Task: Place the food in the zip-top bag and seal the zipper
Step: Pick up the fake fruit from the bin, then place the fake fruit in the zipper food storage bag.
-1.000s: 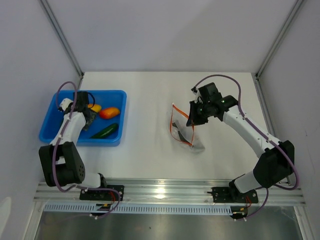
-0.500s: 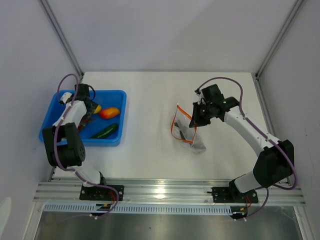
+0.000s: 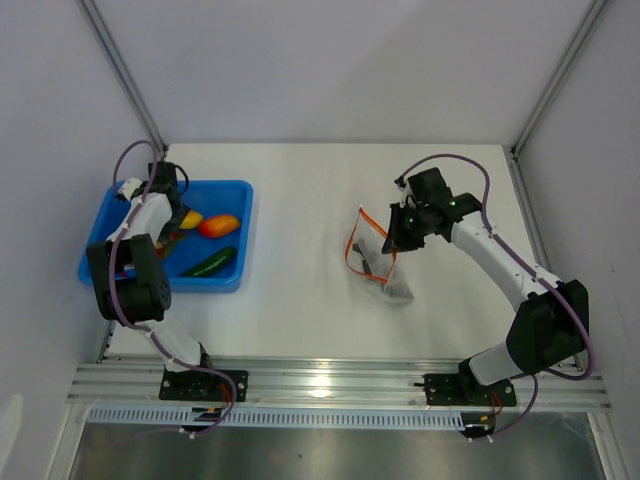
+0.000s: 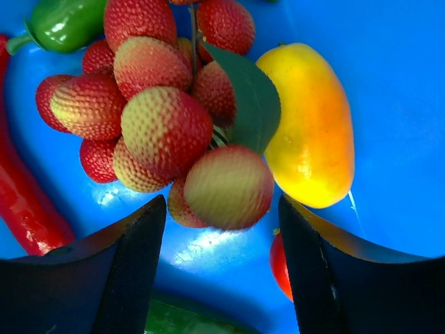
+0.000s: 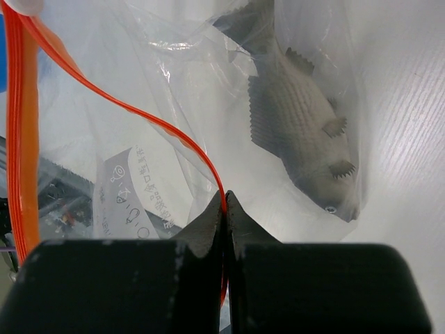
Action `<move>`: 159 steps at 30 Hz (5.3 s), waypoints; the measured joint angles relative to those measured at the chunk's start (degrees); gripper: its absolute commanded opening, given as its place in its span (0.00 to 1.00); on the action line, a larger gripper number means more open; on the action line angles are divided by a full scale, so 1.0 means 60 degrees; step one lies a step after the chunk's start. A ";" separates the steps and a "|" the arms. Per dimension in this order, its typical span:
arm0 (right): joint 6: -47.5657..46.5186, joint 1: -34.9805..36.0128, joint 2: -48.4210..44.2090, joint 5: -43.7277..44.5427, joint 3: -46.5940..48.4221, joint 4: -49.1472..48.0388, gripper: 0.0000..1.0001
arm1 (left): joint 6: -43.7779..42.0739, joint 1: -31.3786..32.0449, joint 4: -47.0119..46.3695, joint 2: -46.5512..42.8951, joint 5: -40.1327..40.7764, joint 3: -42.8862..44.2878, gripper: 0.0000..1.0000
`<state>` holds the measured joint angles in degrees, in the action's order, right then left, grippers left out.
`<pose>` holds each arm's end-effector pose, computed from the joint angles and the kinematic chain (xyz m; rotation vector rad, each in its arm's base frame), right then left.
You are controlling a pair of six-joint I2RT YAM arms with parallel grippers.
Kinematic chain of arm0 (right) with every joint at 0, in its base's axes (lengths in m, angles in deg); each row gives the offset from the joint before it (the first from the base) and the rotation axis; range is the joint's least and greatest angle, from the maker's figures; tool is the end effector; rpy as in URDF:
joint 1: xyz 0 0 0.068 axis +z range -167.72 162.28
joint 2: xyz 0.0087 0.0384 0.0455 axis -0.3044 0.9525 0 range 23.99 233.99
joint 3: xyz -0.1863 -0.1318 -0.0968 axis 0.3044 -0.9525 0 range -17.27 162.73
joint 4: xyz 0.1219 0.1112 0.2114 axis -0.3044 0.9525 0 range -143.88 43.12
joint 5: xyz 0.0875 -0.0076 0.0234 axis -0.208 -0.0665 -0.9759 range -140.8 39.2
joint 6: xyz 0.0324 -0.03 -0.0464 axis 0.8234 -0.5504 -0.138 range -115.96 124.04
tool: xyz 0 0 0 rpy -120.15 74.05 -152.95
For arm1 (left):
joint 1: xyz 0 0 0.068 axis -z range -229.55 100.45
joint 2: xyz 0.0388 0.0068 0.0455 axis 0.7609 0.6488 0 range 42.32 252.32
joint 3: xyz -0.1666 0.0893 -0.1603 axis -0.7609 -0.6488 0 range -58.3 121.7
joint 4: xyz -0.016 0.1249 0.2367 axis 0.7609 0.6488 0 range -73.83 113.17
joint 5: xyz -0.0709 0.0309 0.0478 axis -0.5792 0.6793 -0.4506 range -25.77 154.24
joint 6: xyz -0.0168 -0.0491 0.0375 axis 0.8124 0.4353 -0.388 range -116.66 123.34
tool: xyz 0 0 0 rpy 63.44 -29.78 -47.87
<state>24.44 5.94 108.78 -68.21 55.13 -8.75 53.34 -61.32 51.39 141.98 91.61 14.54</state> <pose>0.2896 0.1431 0.2529 -0.1937 2.6459 0.6656 0.3549 0.0973 0.1838 -1.4172 2.0732 0.3725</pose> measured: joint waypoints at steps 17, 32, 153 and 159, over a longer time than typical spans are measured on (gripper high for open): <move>0.0011 -0.0095 -0.0076 0.0036 -0.0047 -0.0004 0.00 | -0.0324 -0.0117 0.0641 0.0623 0.0120 0.0525 0.32; 0.0011 -0.0095 -0.0208 0.0073 -0.0047 0.0007 0.00 | -0.0412 -0.0120 0.0900 -0.0477 -0.0648 -0.0233 0.01; 0.2106 0.0102 -0.0758 -0.1920 0.1228 0.0423 0.00 | -0.0357 0.8255 0.1639 -0.2732 -0.9759 0.1661 0.01; 0.2182 0.0219 -0.0758 -0.1920 0.1228 0.0423 0.00 | -0.0608 0.8258 0.1894 -0.2510 -0.9759 0.1858 0.01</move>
<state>37.54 7.25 104.24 -79.73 62.49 -6.22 49.69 -11.77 62.76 126.92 33.06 25.69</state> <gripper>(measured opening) 0.002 0.407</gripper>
